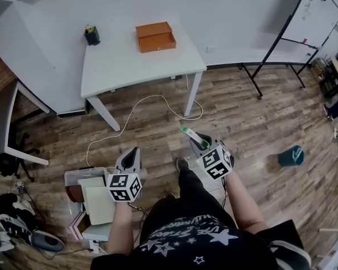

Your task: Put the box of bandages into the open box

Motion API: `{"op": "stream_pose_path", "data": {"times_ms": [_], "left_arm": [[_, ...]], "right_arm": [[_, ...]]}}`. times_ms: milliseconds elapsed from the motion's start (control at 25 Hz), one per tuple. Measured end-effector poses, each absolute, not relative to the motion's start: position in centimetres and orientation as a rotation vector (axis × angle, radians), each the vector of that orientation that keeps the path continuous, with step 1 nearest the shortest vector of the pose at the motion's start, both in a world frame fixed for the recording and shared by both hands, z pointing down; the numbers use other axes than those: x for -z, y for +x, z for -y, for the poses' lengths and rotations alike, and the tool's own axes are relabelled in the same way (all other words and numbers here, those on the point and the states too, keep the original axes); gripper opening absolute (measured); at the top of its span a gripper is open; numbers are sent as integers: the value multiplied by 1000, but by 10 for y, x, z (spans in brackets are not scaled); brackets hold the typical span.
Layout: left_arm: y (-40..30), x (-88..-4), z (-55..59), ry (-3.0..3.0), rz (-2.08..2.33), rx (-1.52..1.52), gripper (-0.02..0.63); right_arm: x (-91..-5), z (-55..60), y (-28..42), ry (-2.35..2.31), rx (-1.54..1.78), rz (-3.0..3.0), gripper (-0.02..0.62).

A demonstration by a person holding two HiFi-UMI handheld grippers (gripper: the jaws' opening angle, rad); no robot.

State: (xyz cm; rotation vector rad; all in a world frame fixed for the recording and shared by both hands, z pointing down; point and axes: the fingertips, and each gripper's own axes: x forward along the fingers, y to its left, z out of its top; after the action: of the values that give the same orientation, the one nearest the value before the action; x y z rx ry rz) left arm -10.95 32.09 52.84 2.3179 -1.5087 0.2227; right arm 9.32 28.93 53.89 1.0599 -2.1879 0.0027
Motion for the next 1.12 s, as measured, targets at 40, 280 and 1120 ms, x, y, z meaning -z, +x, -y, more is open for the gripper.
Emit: {"op": "stream_pose_path", "data": {"times_ms": [40,280,1120], "left_arm": [[-111,-530,-319,2318,1509,-222,20],[-114,-531,-300,2313,1521,-227,20],[-135,-515,-121,2215,1657,-209,20]], "right_arm": [[-539,-288,95,1068,-10,2193,115],[-546,-270,106,1113,-92,2219,115],[-531,-45,80,1046,-115,2351,115]]}}
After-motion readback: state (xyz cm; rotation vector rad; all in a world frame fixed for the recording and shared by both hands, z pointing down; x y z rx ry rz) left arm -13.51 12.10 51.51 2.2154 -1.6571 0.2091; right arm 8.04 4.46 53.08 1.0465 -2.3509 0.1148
